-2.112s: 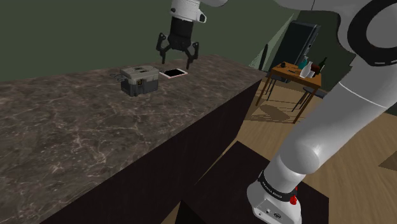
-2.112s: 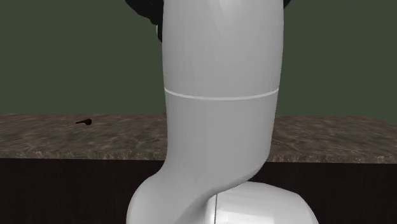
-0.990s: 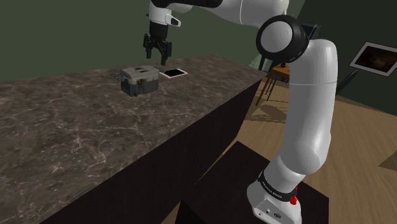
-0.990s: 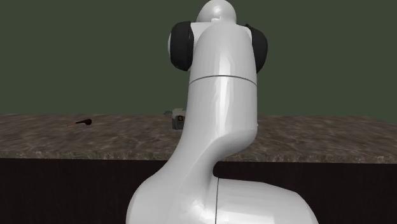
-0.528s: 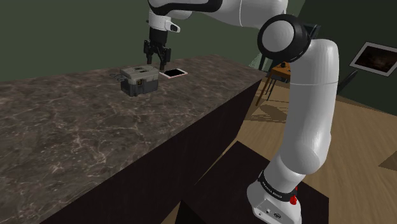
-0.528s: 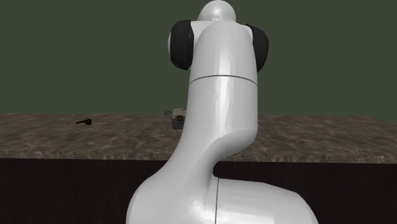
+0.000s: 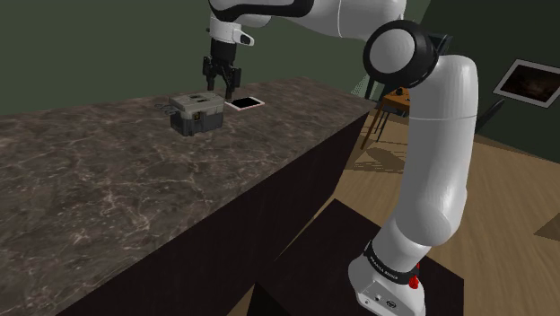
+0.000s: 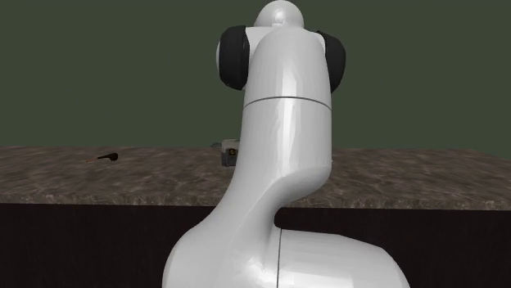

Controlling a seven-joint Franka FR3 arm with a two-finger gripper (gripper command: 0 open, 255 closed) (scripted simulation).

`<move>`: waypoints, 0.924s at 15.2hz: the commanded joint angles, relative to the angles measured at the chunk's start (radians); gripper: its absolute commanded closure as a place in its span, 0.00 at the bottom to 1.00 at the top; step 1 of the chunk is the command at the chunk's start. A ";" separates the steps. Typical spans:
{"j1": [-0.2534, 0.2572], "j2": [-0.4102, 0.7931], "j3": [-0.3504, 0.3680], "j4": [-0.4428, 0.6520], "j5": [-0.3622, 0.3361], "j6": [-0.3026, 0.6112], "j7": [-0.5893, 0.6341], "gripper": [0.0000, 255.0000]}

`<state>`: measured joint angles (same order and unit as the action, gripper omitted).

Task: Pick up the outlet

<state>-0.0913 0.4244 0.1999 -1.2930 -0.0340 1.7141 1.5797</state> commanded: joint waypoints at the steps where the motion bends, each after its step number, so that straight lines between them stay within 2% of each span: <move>1: 0.001 0.003 0.000 0.015 -0.001 -0.014 0.001 1.00; 14: 0.021 0.067 0.000 0.293 -0.012 -0.227 0.008 1.00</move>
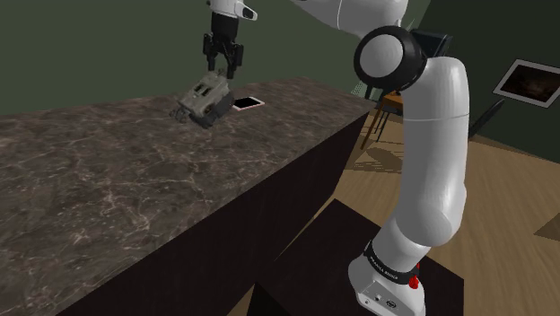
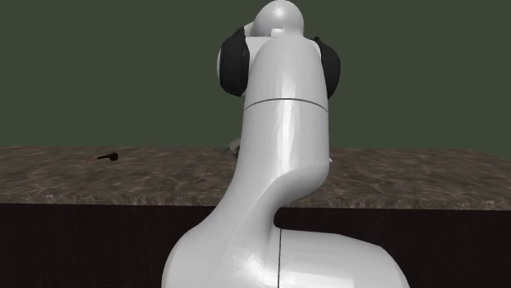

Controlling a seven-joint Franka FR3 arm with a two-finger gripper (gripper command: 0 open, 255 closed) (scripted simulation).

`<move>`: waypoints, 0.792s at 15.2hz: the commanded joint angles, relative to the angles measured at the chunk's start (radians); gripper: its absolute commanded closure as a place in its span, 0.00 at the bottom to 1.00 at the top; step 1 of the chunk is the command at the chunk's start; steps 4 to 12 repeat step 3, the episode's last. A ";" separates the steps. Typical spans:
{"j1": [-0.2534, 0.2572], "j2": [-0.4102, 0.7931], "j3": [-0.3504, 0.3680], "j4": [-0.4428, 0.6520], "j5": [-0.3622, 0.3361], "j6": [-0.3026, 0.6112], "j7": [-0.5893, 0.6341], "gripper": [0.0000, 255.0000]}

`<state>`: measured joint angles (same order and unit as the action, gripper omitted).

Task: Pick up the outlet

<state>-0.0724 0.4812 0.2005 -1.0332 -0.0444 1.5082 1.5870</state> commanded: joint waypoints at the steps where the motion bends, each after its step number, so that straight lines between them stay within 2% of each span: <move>1: 0.005 0.020 0.000 0.063 -0.004 -0.042 0.001 1.00; 12: 0.006 0.021 -0.001 0.067 -0.004 -0.044 0.001 1.00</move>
